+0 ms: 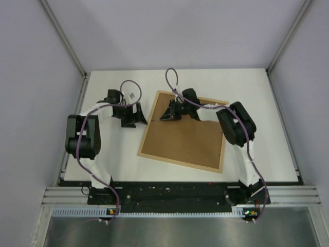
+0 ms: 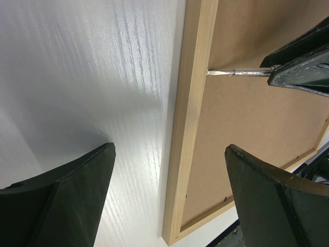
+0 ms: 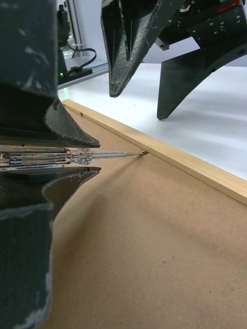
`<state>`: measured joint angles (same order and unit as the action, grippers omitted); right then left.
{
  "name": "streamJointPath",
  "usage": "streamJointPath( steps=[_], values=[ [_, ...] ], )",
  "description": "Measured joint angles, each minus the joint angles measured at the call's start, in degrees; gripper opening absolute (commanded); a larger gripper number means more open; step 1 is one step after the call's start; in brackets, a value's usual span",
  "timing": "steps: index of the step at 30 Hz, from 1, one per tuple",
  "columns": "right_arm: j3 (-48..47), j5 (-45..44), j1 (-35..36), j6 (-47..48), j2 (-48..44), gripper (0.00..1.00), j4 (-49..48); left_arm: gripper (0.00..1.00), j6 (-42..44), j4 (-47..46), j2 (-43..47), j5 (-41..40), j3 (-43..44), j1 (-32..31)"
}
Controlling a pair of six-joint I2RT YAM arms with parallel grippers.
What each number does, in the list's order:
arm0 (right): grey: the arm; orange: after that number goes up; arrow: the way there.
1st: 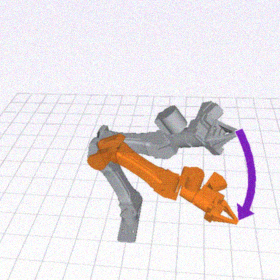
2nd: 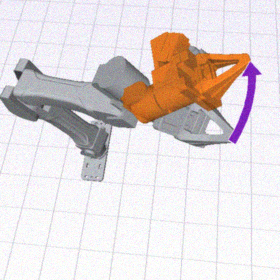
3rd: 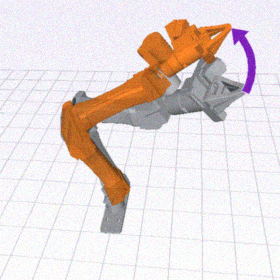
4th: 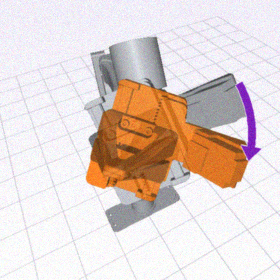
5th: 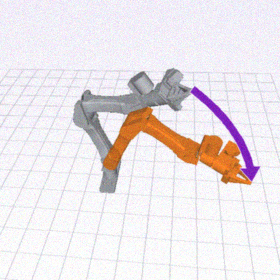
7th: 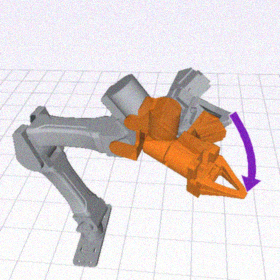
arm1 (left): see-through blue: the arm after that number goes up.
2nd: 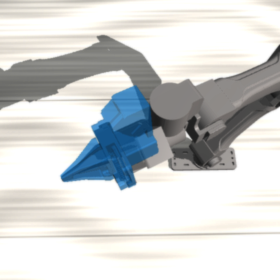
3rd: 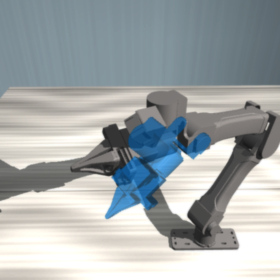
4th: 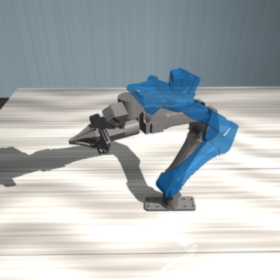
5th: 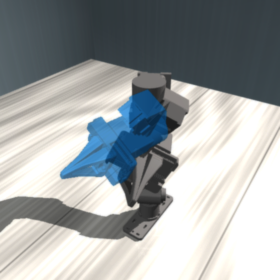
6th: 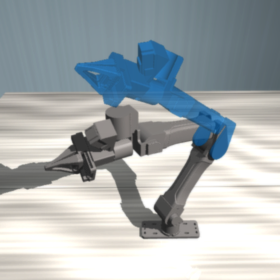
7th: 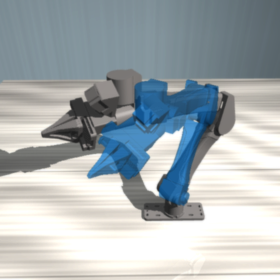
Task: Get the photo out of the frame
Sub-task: Release the photo frame item from the photo frame.
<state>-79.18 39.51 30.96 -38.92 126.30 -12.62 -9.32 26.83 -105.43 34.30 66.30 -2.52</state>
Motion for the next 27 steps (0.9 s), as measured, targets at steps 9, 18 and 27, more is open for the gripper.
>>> streamJointPath(
  steps=[9,18,27],
  values=[
    [-0.02,0.31,0.04,-0.79,0.63,0.0,-1.11,0.83,0.0,-0.33,-0.09,-1.86,0.0,-0.52],
    [-0.9,2.51,0.11,-3.17,3.19,0.0,-4.59,0.44,0.31,-1.27,-2.45,0.72,0.17,-2.16],
    [-0.9,2.69,0.13,-3.43,3.3,0.0,-4.98,0.08,-0.02,-0.68,-4.96,2.62,1.27,-1.95]
  ],
)
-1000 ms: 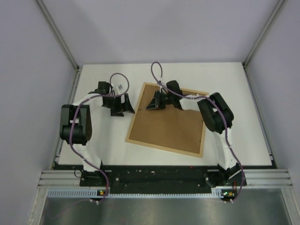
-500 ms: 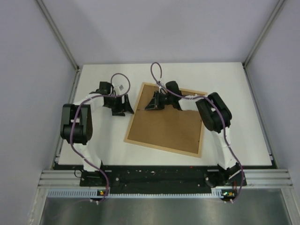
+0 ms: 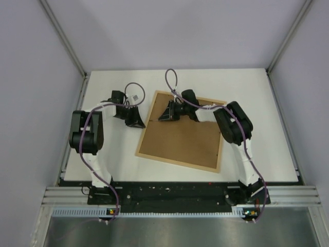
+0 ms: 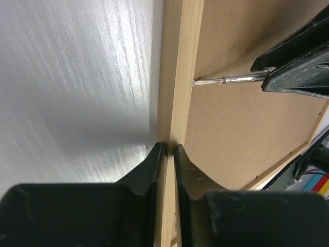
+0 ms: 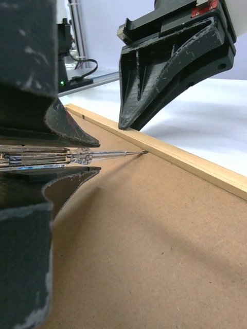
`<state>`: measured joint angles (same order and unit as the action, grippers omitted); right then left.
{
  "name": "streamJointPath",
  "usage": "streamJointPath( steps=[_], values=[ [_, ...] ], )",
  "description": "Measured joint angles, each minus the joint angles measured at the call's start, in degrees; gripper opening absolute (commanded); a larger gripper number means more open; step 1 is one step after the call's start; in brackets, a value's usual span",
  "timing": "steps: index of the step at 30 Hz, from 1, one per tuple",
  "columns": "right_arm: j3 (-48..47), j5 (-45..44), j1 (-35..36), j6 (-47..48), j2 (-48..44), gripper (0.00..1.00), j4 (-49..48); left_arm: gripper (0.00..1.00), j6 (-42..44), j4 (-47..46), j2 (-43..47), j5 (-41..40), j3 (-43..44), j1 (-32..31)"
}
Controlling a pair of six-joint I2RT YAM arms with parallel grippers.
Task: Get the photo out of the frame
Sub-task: Release the photo frame item from the photo frame.
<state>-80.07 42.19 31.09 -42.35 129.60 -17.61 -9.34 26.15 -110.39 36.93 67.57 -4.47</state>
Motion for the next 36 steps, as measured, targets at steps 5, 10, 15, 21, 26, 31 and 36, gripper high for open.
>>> streamJointPath(
  steps=[5,10,15,21,26,31,36],
  values=[
    [-0.02,0.02,0.0,-0.35,0.04,0.0,0.0,0.0,0.02,0.87,0.0,0.28,0.68,0.48],
    [-0.72,0.81,-0.07,-1.38,0.57,0.0,0.2,0.0,0.09,0.9,0.04,0.22,0.7,0.35],
    [-1.81,1.9,-0.22,-3.34,1.66,0.0,0.33,0.0,0.46,0.94,0.39,-0.59,0.7,0.04],
    [-2.25,2.95,-0.2,-6.97,3.3,0.0,-2.21,0.0,0.48,0.87,0.46,-0.81,0.68,-0.15],
    [-3.34,3.61,-0.24,-8.39,4.22,0.0,-2.23,0.0,0.44,0.94,0.61,-1.44,0.68,-0.17],
    [-8.0,2.69,0.02,-4.46,4.22,0.0,6.62,0.0,0.48,0.92,1.07,-2.91,0.68,-0.72],
    [-15.04,-2.36,1.51,2.97,3.43,0.0,20.65,0.0,0.48,0.55,1.38,-4.17,0.7,-1.22]
  ],
)
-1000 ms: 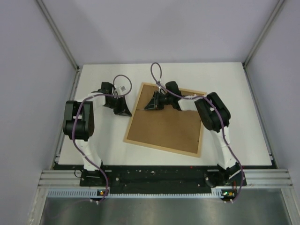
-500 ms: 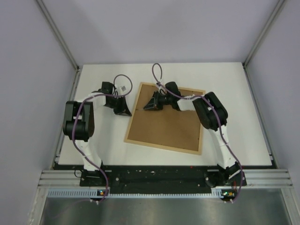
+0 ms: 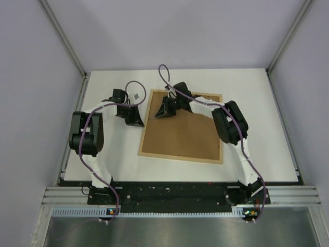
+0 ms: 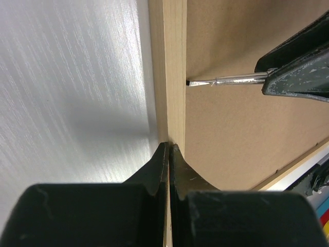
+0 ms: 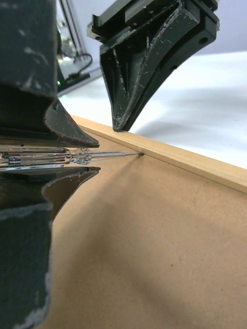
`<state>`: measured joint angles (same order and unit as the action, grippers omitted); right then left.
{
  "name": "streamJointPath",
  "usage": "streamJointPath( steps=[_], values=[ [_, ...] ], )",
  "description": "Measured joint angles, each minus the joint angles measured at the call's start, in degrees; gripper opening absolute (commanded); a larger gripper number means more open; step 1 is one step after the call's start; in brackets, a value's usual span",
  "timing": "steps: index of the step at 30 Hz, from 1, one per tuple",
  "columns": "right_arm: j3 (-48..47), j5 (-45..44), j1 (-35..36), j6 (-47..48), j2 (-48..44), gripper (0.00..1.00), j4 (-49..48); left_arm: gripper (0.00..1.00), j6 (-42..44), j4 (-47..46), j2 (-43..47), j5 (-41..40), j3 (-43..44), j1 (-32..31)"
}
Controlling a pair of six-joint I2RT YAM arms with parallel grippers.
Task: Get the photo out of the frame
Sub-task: Release the photo frame item from the photo frame, then adjust the photo frame item on the photo frame.
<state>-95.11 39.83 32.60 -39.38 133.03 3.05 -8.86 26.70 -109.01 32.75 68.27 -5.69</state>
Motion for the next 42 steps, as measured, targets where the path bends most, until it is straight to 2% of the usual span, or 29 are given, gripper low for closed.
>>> streamJointPath(
  steps=[10,18,21,23,25,27,29,34,42],
  values=[
    [-15.02,-18.14,6.34,9.22,-0.33,0.0,23.43,0.0,0.02,-0.15,0.2,-1.31,0.26,-0.57],
    [-16.09,-23.98,8.04,11.56,-1.2,0.0,26.43,0.01,0.04,-0.04,0.66,-2.12,0.26,-0.92],
    [-11.15,-21.73,6.54,13.64,-4.46,0.0,25.29,0.15,0.09,0.22,0.66,-1.29,0.26,-0.87],
    [-7.87,-18.95,4.81,15.34,-7.08,0.0,25.24,0.3,0.46,1.01,0.66,-1.11,0.57,-0.61],
    [-5.03,-15.76,2.14,17.11,-9.9,0.0,25.24,0.54,1.2,2.91,0.66,-1.25,1.46,-0.44],
    [-2.1,-12.07,-1.38,19.02,-13.22,0.0,25.03,0.68,1.9,4.85,0.66,-1.77,3.17,-0.39],
    [0.66,-9.01,-4.76,21.03,-16.5,0.0,24.68,0.76,2.4,7.13,0.66,-3.08,6.38,-0.42],
    [8.22,-5.6,-10.95,25.77,-24.57,0.0,23.32,0.78,3.23,10.03,0.59,-8.74,14.29,-1.81],
    [17.66,-4.02,-11.78,27.91,-28.46,0.0,19.39,0.76,3.45,14.14,-5.2,-19.58,21.99,-10.01]
  ],
)
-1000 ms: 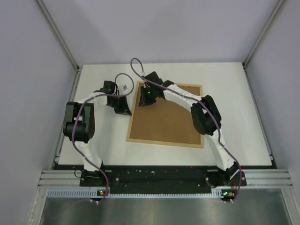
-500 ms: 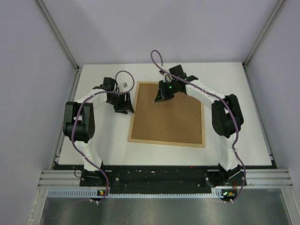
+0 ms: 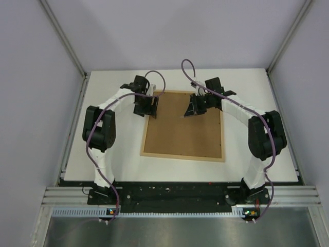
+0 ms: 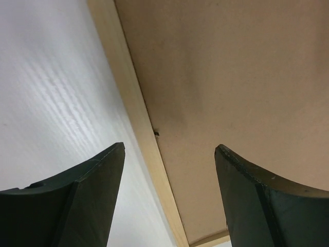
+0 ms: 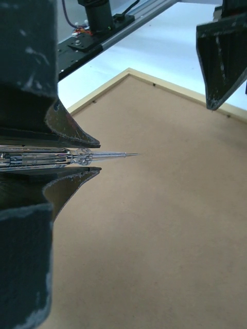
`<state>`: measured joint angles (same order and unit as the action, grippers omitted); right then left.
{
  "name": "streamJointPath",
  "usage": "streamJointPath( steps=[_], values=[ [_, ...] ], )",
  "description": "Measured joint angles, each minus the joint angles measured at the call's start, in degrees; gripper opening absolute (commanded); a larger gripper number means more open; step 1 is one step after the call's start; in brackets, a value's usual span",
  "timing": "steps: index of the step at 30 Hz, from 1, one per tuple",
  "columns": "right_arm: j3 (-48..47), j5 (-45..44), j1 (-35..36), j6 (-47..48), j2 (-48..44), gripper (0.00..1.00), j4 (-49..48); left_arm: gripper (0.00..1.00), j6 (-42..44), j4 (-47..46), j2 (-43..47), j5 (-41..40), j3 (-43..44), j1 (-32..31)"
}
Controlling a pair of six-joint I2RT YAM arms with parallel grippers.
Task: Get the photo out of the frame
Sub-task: Adjust the photo frame item on the photo frame.
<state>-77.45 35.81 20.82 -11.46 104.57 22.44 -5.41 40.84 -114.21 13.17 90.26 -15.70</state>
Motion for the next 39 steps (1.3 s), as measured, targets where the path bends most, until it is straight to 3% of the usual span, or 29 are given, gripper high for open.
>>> streamJointPath(
  steps=[9,20,28,39],
  values=[
    [2.49,1.18,0.0,0.46,-0.28,0.0,-1.88,0.73,-0.46,4.35,-6.1,-9.77,2.25,-3.98],
    [3.23,2.29,0.0,0.39,-0.33,0.0,-3.52,0.47,-0.98,4.31,-6.21,-12.66,2.71,-4.94],
    [3.61,3.34,0.0,0.37,-0.35,0.0,-4.0,0.39,-1.44,4.26,-6.32,-13.22,2.91,-4.98],
    [3.61,4.13,0.0,0.37,-0.35,0.0,-4.24,0.13,-2.16,4.35,-6.32,-14.58,2.97,-4.87]
  ],
)
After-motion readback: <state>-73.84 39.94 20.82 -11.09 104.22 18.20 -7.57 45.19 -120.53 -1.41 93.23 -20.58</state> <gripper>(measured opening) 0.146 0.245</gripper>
